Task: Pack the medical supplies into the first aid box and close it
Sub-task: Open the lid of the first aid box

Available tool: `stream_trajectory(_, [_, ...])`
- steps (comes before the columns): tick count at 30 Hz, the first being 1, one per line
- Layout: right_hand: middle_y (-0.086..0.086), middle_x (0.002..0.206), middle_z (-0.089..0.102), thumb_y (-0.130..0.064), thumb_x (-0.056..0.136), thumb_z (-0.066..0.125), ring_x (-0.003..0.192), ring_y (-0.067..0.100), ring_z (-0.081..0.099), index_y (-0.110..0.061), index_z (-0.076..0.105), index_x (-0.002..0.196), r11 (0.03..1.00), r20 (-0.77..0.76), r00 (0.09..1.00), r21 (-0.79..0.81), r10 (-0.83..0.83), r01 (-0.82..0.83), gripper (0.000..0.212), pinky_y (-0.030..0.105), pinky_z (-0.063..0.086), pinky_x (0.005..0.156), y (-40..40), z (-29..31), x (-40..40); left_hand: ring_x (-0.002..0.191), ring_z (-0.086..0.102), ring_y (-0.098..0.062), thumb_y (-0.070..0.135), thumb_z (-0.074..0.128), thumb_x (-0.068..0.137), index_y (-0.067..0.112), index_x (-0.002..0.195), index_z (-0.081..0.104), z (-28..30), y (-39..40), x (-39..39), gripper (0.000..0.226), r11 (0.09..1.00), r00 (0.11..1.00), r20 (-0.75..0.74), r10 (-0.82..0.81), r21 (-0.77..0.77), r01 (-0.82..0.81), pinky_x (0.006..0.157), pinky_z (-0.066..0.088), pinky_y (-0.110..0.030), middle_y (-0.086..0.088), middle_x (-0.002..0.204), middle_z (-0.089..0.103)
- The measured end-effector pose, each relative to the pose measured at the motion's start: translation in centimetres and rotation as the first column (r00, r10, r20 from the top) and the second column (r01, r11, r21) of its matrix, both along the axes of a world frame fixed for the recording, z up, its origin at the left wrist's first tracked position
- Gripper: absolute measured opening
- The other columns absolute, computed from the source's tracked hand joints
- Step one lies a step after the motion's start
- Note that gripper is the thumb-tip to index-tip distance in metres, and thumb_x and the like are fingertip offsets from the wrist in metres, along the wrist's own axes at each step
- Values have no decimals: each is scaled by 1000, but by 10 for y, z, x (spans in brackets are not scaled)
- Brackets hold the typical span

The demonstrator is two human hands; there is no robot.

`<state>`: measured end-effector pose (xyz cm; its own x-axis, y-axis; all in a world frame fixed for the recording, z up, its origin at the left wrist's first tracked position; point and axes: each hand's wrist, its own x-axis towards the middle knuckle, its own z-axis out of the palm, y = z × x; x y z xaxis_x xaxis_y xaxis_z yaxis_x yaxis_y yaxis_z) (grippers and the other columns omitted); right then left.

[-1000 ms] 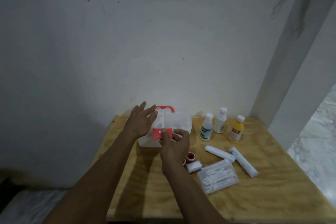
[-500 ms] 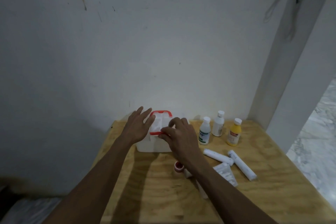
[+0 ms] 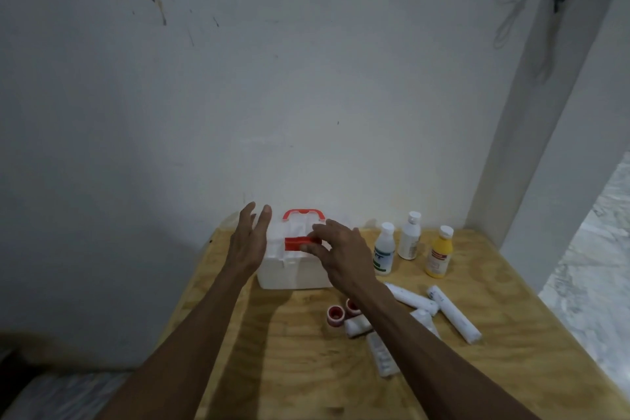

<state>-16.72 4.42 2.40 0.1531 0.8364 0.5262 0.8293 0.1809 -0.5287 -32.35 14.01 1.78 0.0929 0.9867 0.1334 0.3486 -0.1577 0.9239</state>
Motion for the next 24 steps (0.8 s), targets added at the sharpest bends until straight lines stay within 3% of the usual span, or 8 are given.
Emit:
stream_trajectory(6, [-4, 94, 70, -46, 94, 56, 85, 17, 62, -25, 69, 99, 999, 110, 994, 46, -16, 11, 25, 42, 50, 86, 6, 21, 2, 142, 33, -25, 71, 26, 89, 28, 150, 25, 7, 2, -2, 74, 1000, 977, 213, -4, -22, 9, 117, 28, -51, 0, 159, 28])
stream_trajectory(11, [-1, 90, 74, -45, 94, 57, 72, 16, 63, -21, 67, 107, 997, 54, 997, 47, -57, 55, 30, 29, 45, 68, 26, 55, 7, 136, 44, -25, 94, 25, 68, 33, 145, 33, -7, 12, -6, 99, 996, 954, 299, 22, -94, 7, 112, 35, -54, -2, 151, 41])
stream_trajectory(14, [-1, 98, 74, -43, 93, 60, 83, 21, 67, -20, 67, 111, 996, -24, 997, 48, -80, 81, 30, 31, 50, 69, 50, 77, 11, 133, 46, -31, 95, 17, 68, 27, 145, 34, -4, 5, 0, 104, 998, 985, 172, 30, -59, -20, 111, 36, -55, -9, 150, 43])
stream_trajectory(17, [2, 105, 73, -41, 91, 63, 94, 23, 67, -18, 66, 114, 993, -103, 988, 25, -114, 117, 33, 39, 53, 82, 79, 89, 16, 142, 33, -32, 77, 16, 82, 26, 153, 16, -3, -2, 10, 88, 998, 997, -69, 36, 57, -33, 116, 26, -52, -7, 160, 26])
stream_trajectory(19, [2, 107, 73, -42, 89, 64, 96, 23, 66, -18, 67, 115, 989, -146, 979, 21, -141, 146, 35, 43, 53, 86, 97, 94, 19, 142, 33, -32, 78, 16, 83, 27, 154, 9, -10, 5, 11, 87, 995, 978, -203, 37, 97, -18, 115, 29, -54, -6, 160, 26])
stream_trajectory(22, [3, 109, 73, -43, 89, 64, 97, 24, 67, -17, 65, 117, 981, -182, 966, 36, -181, 190, 38, 45, 52, 90, 121, 96, 21, 137, 41, -30, 79, 17, 83, 27, 152, 12, -23, 12, 10, 87, 991, 936, -351, 23, 128, 24, 111, 37, -52, -4, 157, 32])
stream_trajectory(24, [3, 108, 73, -44, 90, 64, 97, 25, 68, -20, 62, 119, 970, -171, 959, 57, -225, 238, 38, 46, 51, 92, 133, 98, 20, 127, 51, -25, 78, 20, 83, 30, 145, 23, -29, 11, 9, 79, 984, 931, -364, 36, 175, 30, 104, 46, -47, 0, 148, 44])
